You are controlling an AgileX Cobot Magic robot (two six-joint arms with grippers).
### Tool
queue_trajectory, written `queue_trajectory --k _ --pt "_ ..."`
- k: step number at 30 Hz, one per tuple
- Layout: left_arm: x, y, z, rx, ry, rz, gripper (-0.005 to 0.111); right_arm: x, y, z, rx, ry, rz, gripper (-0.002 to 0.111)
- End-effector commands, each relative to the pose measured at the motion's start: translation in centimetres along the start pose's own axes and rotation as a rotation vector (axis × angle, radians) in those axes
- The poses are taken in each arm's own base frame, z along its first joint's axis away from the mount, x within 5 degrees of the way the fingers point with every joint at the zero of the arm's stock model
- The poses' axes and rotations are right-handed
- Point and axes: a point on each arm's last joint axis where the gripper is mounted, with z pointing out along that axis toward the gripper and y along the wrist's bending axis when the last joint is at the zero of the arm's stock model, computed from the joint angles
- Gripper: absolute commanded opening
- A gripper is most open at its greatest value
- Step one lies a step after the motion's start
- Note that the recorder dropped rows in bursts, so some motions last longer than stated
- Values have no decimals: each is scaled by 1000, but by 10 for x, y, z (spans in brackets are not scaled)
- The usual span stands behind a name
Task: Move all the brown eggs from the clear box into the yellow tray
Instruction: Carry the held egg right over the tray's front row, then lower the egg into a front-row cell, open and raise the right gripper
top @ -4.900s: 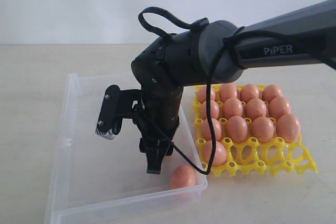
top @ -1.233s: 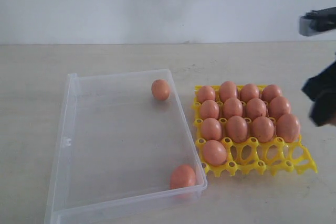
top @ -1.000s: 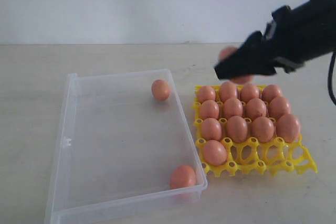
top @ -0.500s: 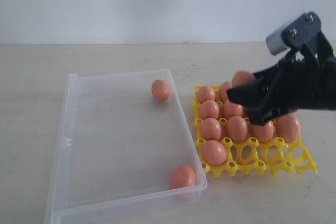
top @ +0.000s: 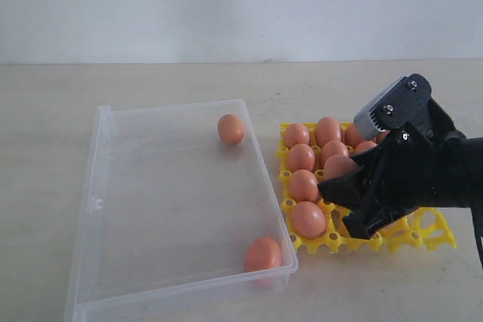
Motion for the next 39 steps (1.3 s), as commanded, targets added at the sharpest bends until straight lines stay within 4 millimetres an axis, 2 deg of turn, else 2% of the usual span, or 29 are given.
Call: queue_trajectory --k 1,6,10,32,35,39 --pt "1 0 0 3 -5 3 4 9 -1 9 -5 47 21 0" --pt "1 0 0 3 -5 3 4 28 -2 28 -53 132 67 0" --pt "1 0 0 3 -5 3 4 35 -3 34 -66 164 83 0" --pt "1 0 0 3 -5 3 4 33 0 34 -100 141 87 0" --pt "1 0 0 3 -5 3 4 33 -1 34 -90 148 86 10" --pt "1 0 0 3 -5 3 4 36 -4 34 -55 172 82 39"
